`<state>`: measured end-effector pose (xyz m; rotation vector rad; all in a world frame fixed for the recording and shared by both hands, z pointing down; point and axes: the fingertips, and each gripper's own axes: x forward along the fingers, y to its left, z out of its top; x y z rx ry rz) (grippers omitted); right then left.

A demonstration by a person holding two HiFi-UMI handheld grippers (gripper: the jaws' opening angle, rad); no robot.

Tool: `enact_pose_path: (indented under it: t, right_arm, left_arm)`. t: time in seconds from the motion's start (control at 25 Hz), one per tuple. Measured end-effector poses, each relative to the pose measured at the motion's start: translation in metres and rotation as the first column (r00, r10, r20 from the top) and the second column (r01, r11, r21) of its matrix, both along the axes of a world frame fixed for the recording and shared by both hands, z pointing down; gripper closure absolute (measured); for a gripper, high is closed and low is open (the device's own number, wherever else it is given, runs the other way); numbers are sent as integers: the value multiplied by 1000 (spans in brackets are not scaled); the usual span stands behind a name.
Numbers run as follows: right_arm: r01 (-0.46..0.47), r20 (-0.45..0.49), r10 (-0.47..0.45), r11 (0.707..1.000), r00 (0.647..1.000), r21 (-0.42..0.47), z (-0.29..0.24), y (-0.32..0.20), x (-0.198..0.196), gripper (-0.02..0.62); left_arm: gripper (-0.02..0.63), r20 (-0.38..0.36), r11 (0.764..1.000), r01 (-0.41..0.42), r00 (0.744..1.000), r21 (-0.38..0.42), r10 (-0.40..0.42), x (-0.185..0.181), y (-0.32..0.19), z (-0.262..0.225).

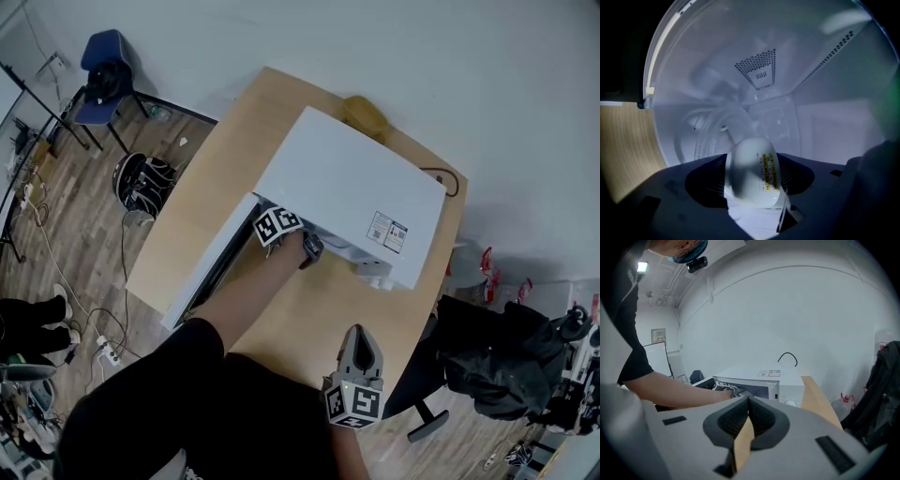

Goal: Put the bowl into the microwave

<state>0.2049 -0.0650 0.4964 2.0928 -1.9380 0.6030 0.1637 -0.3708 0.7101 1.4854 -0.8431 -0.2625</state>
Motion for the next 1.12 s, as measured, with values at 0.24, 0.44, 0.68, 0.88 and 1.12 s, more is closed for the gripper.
enact_pose_path:
  t: [0.24, 0.44, 0.68, 0.88, 1.12]
  right_arm:
    - [32, -16, -32, 999, 999, 7, -6, 1, -13, 535]
    - [20, -22, -20, 1000, 1000, 8, -5, 6, -9, 535]
    - [-6, -38, 7, 1000, 999, 12, -3, 10, -4, 535]
    - [-47, -80, 51, 998, 996, 44, -10, 14, 4, 535]
    - [-47, -65, 50, 998, 997, 37, -5, 11, 6, 535]
  left_arm:
    - [324, 103, 994, -58, 994, 92, 48, -1, 4, -4]
    - [324, 185, 983, -71, 982, 172, 38, -4, 1, -5]
    - [324, 240, 969, -81, 971, 234, 23, -8, -2, -9]
    - [324, 307, 974, -68, 952, 217, -2, -15, -2, -1]
    - [328, 365, 964, -118, 931, 237, 25, -16, -1, 0]
